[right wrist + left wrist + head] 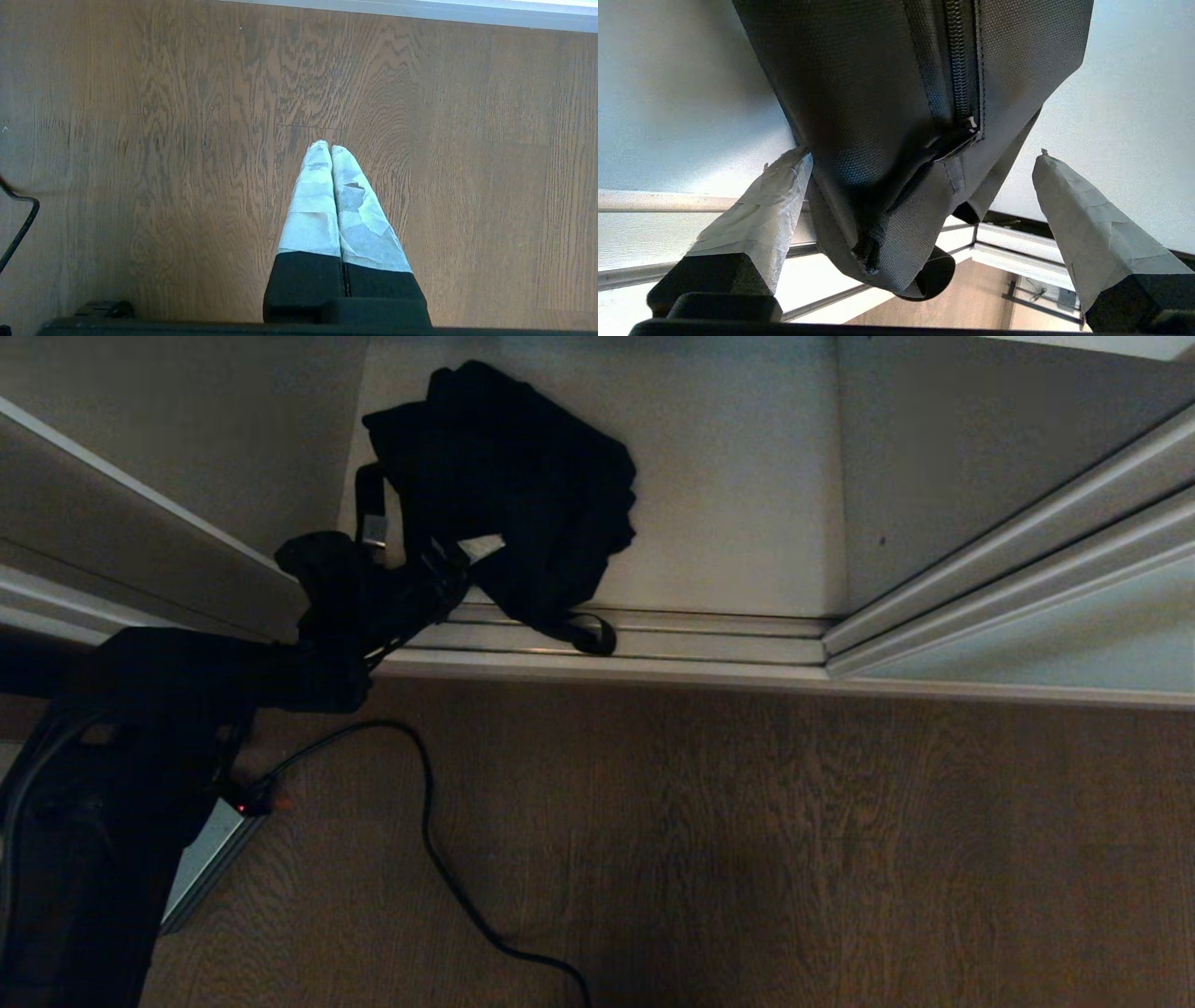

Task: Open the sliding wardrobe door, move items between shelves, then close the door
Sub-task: Place the bag on the higher shelf

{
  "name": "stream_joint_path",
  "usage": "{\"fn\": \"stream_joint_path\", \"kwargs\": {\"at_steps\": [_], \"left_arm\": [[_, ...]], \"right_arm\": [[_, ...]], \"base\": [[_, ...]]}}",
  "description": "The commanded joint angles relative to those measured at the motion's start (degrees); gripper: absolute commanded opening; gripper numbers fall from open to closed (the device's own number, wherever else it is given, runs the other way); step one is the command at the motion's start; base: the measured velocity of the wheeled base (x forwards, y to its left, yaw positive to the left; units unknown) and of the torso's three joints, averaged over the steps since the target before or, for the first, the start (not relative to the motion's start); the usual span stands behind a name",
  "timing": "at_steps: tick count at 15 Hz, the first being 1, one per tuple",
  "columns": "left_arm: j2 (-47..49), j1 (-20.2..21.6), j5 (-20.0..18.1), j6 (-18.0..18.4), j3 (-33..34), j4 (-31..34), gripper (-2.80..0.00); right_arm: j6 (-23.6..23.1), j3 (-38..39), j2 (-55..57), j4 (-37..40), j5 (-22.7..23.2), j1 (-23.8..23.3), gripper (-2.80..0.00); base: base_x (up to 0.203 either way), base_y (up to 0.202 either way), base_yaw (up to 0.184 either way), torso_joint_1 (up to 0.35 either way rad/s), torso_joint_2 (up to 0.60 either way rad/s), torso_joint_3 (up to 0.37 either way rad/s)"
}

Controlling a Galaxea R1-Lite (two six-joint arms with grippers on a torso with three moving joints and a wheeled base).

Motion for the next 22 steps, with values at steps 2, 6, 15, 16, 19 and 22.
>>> {"fn": "stream_joint_path", "kwargs": {"at_steps": [2, 6, 15, 16, 19, 22], "left_arm": [[0.4, -0.45, -0.16, -0.22, -0.02, -0.35, 0.0], [1.82, -0.62, -0.06, 0.69, -0.29, -0.35, 0.0], [2.21, -0.8, 0.03, 1.13, -0.55, -0.18, 0.0], [2.0, -0.8, -0.05, 1.13, -0.55, -0.02, 0.0], [2.0, -0.86, -0.4, 3.03, -0.55, 2.76, 0.0], [2.01, -1.23, -0.28, 8.6, -0.6, 10.19, 0.0]], "right_arm": [[0.0, 0.06, -0.11, -0.01, 0.02, 0.01, -2.8], [0.0, 0.01, -0.11, -0.01, 0.02, 0.01, -2.8], [0.0, 0.09, -0.11, -0.01, 0.02, 0.01, -2.8], [0.0, 0.04, -0.11, -0.01, 0.02, 0.01, -2.8], [0.0, 0.0, -0.11, -0.01, 0.02, 0.01, -2.8], [0.0, 0.0, -0.11, -0.01, 0.02, 0.01, -2.8]], "base": [[0.0, 0.0, 0.0, 0.0, 0.0, 0.0], [0.0, 0.0, 0.0, 0.0, 0.0, 0.0], [0.073, 0.0, 0.0, 0.0, 0.0, 0.001], [0.192, 0.0, 0.001, -0.002, 0.01, 0.002], [0.088, 0.0, 0.0, 0.002, 0.0, 0.001], [0.0, 0.0, 0.0, 0.001, 0.0, 0.018]]}}
